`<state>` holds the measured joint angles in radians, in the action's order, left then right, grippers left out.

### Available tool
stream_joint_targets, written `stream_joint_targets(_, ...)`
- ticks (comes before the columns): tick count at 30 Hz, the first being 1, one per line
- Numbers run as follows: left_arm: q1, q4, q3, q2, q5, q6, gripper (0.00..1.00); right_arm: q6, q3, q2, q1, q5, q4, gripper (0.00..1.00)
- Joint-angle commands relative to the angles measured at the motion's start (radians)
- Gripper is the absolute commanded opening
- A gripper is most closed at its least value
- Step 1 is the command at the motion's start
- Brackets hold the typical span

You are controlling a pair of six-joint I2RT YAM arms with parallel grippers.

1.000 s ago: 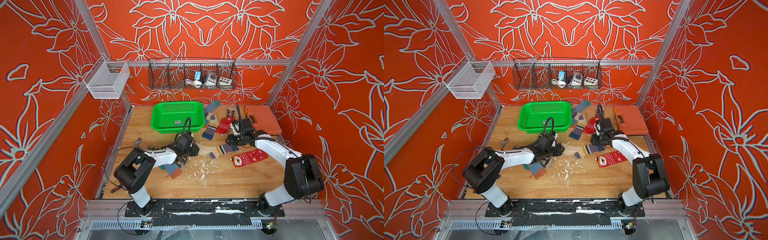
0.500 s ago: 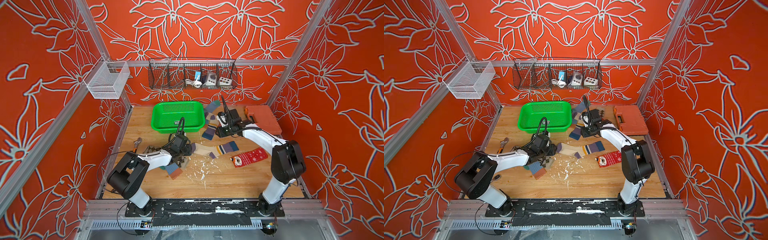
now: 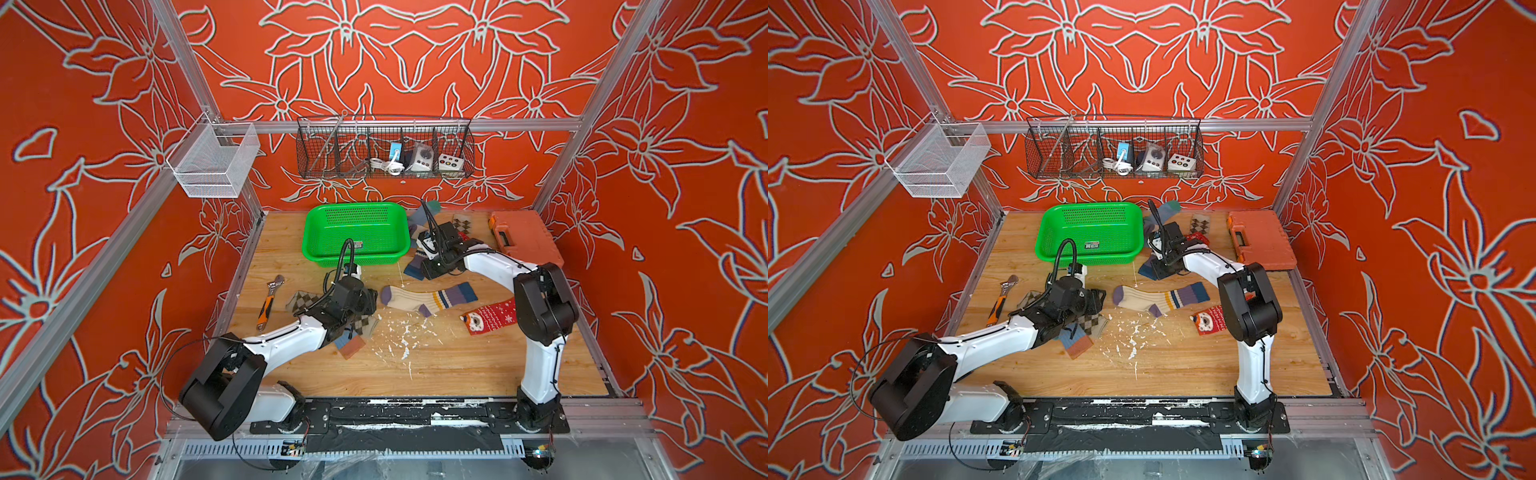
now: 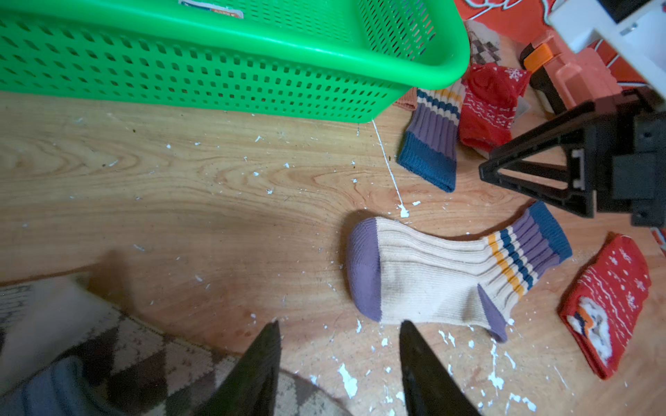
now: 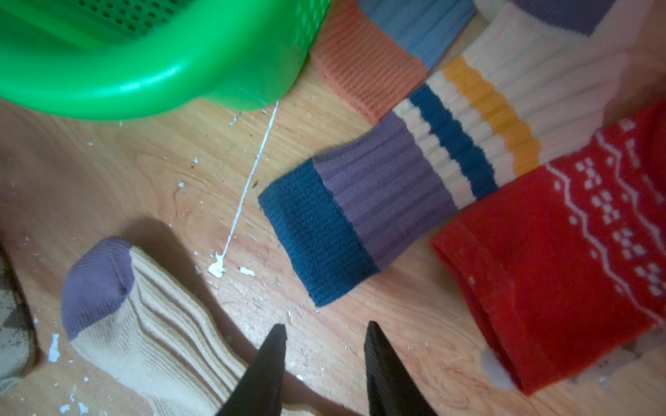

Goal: Place the socks together as a pair
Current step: Pick up the sock from the center of the board.

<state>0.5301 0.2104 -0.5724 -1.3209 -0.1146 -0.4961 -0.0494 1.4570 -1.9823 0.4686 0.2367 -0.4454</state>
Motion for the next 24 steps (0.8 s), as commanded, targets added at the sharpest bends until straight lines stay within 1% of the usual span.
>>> stream_joint_targets(1, -0.001, 0.030, 0.003, 0.023, -0.020, 0.002, 0.54, 0.027, 0.061, -0.053, 0.011, -0.020, -0.021, 0.38)
stream_joint_targets(8, -0.001, 0.020, 0.000, 0.025, -0.023, 0.015, 0.55, 0.008, 0.105, -0.122, 0.028, -0.051, -0.049, 0.37)
stream_joint_targets(18, -0.002, 0.012, -0.003, 0.022, -0.028, 0.023, 0.54, -0.034, 0.109, -0.172, 0.029, -0.091, -0.076, 0.34)
stream_joint_targets(21, -0.002, 0.012, 0.004, 0.028, -0.031, 0.024, 0.55, -0.044, 0.113, -0.184, 0.031, -0.123, -0.091, 0.30)
stream_joint_targets(24, -0.002, 0.010, 0.009, 0.036, -0.032, 0.024, 0.54, -0.053, 0.112, -0.187, 0.031, -0.152, -0.102, 0.20)
